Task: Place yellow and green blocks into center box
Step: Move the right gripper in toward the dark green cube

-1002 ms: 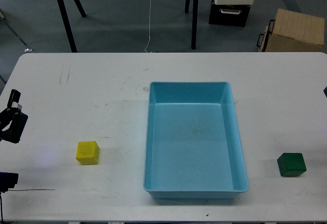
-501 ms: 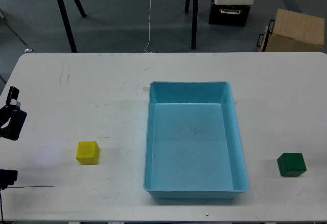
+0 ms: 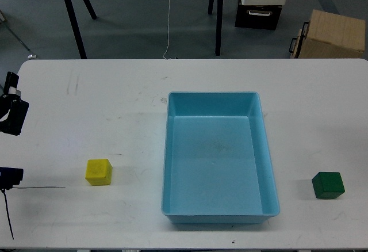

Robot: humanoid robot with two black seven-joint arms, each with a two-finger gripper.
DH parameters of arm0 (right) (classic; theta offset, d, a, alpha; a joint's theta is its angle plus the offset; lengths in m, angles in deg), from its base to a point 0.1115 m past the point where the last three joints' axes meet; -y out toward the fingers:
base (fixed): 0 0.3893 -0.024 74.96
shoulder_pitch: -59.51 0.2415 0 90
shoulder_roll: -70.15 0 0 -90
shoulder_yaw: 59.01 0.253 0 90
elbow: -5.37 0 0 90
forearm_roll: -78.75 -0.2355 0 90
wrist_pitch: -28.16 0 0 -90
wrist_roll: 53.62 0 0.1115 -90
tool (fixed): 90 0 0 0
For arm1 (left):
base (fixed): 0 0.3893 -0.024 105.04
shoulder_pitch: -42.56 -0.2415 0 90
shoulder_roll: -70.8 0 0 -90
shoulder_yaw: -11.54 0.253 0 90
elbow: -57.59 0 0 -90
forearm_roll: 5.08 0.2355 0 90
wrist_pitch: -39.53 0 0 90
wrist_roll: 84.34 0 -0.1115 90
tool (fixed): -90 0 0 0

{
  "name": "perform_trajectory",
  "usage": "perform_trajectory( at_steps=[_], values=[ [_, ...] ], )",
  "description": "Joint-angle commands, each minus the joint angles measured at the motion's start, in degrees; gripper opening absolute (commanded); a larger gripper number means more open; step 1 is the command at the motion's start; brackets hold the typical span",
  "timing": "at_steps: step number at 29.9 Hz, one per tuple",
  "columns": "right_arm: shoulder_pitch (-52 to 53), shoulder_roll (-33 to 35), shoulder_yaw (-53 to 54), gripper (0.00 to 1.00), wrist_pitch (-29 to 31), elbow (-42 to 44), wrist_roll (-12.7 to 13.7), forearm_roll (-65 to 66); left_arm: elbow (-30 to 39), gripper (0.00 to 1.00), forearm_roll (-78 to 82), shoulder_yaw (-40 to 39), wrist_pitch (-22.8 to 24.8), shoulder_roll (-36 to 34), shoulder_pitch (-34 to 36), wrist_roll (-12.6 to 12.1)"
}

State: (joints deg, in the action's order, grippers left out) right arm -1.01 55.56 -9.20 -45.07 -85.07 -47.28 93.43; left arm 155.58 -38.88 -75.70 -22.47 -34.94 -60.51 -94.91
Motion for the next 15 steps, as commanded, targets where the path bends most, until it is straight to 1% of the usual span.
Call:
perform_trajectory(
  at_steps=[1, 3, 5, 7, 9, 12, 15],
  values=[
    [6.98, 0.18, -8.92, 1.0, 0.72, -0.09, 3.32, 12.09, 0.01, 1.0, 0.05, 1.71, 0.0, 0.45, 0.16, -0.07],
    [8.13, 0.01, -10.34, 1.0, 1.51, -0.09, 4.29, 19.73, -0.08, 1.0, 0.31, 2.07, 0.0, 0.54, 0.24, -0.07],
    [8.31, -0.52, -10.61, 1.0, 4.57, -0.09, 4.56, 27.65, -0.17, 1.0, 0.93, 2.15, 0.0, 0.8, 0.51, 0.02],
    [8.31, -1.48, -10.96, 1.0, 8.43, -0.09, 4.65, 32.49, -0.61, 1.0, 1.28, 2.15, 0.0, 1.24, 0.94, 0.02],
    [8.31, -2.89, -14.28, 1.0, 11.17, -0.09, 4.82, 34.88, -0.79, 1.0, 1.28, 2.15, 0.0, 1.42, 1.03, 0.02],
    [8.57, -5.0, -20.61, 1.0, 11.23, -0.96, 6.22, 36.73, -0.87, 1.0, 1.28, 2.15, 0.0, 1.5, 1.12, 0.02],
    [8.75, -6.58, -24.75, 1.0, 11.23, -1.58, 7.02, 39.28, -0.87, 1.0, 1.28, 2.15, 0.0, 1.5, 1.12, 0.02]
  ],
)
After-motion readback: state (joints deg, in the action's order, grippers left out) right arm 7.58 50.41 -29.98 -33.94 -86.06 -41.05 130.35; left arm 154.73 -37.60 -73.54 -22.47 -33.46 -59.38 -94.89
